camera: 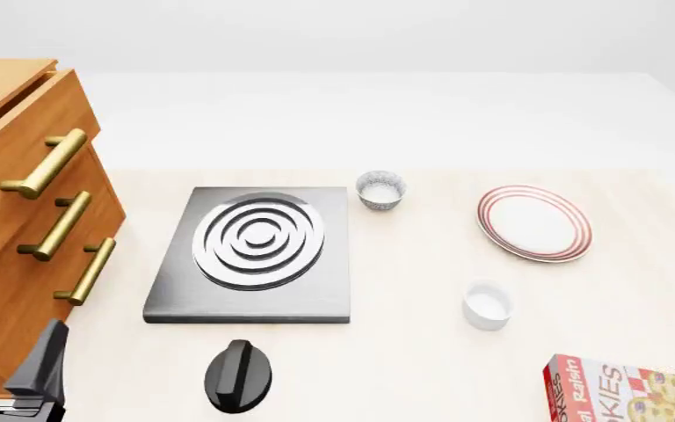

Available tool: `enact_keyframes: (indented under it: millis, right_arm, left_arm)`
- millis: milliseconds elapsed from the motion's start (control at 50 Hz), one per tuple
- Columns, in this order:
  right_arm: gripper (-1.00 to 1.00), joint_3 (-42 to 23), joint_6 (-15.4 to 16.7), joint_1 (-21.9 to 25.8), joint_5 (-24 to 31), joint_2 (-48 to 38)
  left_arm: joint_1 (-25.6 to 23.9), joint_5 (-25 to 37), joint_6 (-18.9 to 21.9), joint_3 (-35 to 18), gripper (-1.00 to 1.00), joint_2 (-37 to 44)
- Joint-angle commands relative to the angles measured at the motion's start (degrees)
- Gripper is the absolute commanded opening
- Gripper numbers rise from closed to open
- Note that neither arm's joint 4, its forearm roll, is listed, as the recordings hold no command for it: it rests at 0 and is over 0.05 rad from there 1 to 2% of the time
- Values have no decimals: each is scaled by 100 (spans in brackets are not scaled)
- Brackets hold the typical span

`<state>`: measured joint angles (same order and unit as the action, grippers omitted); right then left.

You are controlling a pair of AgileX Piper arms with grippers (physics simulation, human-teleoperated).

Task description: Pick the akita bowl next to the cookies box and place it on the plate.

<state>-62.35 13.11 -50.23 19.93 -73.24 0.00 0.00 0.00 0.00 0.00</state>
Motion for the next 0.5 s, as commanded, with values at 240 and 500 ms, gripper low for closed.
enact_keyframes:
  millis: [240, 500]
  right_arm:
    - [100, -791, 85, -362, 144, -1306]
    - [100, -1076, 121, -315, 199, -1724]
  left_arm:
    - [0, 0, 0, 0, 100, 0]
    - [0, 0, 0, 0, 100, 0]
